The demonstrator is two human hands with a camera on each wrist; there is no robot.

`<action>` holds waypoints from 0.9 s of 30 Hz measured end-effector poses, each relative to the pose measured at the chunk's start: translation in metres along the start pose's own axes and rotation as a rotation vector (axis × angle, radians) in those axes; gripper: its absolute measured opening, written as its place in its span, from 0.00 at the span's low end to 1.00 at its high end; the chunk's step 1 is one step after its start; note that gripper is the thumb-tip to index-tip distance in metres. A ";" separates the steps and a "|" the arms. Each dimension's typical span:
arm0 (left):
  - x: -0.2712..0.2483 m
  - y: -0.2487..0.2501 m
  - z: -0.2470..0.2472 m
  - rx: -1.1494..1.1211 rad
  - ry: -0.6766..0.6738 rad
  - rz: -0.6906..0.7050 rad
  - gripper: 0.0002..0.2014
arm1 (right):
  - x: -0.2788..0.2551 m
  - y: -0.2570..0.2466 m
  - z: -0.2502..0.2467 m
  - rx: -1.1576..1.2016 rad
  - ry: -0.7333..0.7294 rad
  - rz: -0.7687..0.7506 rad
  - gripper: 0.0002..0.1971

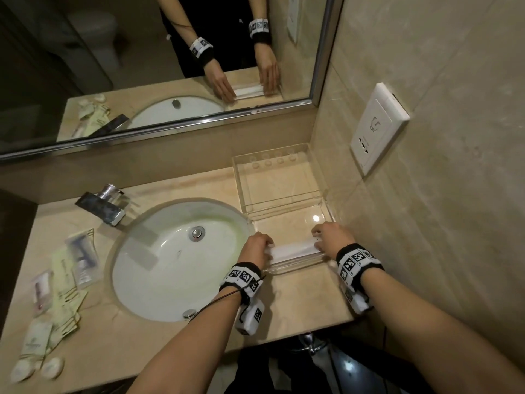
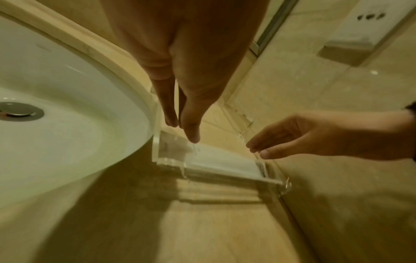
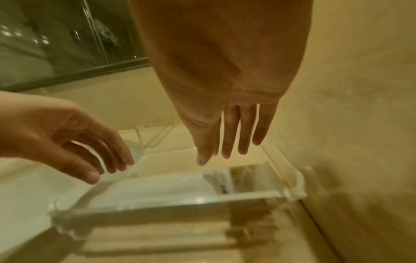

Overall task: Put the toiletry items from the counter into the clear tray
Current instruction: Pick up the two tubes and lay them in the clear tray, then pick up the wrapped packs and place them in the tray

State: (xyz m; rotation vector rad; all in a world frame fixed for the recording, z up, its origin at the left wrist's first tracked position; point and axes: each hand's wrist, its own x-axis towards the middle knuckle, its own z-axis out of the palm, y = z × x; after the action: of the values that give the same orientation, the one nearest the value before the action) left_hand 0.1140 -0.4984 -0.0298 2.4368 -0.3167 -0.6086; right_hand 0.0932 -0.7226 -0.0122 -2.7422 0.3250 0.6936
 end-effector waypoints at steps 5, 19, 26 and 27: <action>-0.015 -0.011 -0.031 -0.154 0.146 -0.077 0.10 | 0.000 -0.052 -0.001 0.239 0.145 -0.167 0.13; -0.155 -0.126 -0.129 -0.361 0.591 -0.530 0.06 | -0.013 -0.282 0.034 0.433 -0.016 -0.667 0.06; -0.209 -0.193 -0.159 -0.405 0.685 -0.668 0.05 | -0.032 -0.366 0.067 0.372 -0.121 -0.747 0.05; -0.214 -0.202 -0.164 -0.409 0.691 -0.679 0.05 | -0.032 -0.378 0.071 0.368 -0.128 -0.748 0.05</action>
State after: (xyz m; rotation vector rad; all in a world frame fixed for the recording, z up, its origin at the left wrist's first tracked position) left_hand 0.0265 -0.1808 0.0398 2.1454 0.8540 -0.0410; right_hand 0.1433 -0.3419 0.0287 -2.2005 -0.5287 0.5201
